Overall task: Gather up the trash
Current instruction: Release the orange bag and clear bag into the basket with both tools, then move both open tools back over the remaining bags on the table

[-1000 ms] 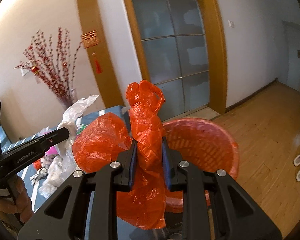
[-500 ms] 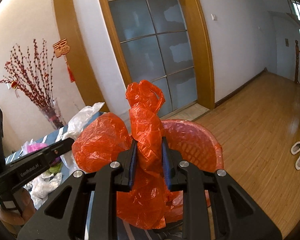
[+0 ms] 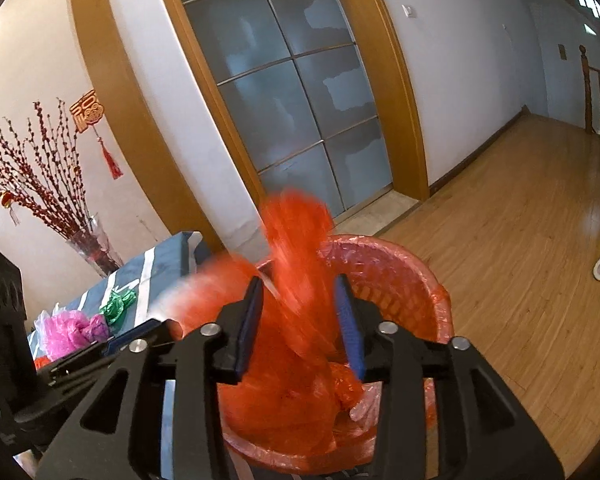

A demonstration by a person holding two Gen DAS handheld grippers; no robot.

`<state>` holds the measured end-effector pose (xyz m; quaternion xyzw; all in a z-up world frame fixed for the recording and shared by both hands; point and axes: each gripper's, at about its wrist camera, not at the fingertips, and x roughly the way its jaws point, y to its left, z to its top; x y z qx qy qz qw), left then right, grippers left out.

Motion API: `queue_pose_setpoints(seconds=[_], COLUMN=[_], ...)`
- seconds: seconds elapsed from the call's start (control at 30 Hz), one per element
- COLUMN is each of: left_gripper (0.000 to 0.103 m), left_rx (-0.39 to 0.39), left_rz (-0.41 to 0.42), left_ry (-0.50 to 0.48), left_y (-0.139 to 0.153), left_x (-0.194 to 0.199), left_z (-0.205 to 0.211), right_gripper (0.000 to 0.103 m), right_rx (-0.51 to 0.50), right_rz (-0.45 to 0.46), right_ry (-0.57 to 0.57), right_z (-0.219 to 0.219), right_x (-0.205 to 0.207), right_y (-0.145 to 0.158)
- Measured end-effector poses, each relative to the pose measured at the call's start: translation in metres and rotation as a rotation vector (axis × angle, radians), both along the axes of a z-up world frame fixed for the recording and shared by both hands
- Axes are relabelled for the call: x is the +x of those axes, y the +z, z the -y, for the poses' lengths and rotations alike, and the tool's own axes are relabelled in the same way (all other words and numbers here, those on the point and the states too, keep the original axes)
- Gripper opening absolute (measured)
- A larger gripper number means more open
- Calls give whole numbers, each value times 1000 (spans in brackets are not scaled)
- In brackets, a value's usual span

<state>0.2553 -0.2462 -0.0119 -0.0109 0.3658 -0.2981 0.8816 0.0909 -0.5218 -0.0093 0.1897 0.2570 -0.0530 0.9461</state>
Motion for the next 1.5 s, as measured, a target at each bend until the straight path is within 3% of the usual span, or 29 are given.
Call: queue_pose_setpoints(seconds=[0.23, 0.37, 0.47, 0.97, 1.23, 1.5], left_gripper=[46, 52, 57, 74, 79, 81], left_rx=[14, 24, 43, 146, 176, 176], left_rz=[-14, 2, 30, 147, 112, 84], left_ry=[50, 81, 118, 390, 571, 687], left_y=[-6, -1, 4, 21, 8, -5], left_x=[-2, -11, -21, -61, -71, -77], left_z=[-28, -48, -69, -208, -294, -347], right_gripper=[52, 66, 68, 68, 68, 65], right_rx=[-36, -87, -127, -141, -150, -147], right_rz=[-19, -11, 4, 1, -48, -135], right_ry=[-38, -54, -32, 285, 459, 576], right_z=[2, -5, -20, -146, -223, -292], right_x=[-13, -20, -23, -14, -8, 7], right_y=[0, 7, 13, 16, 0, -31])
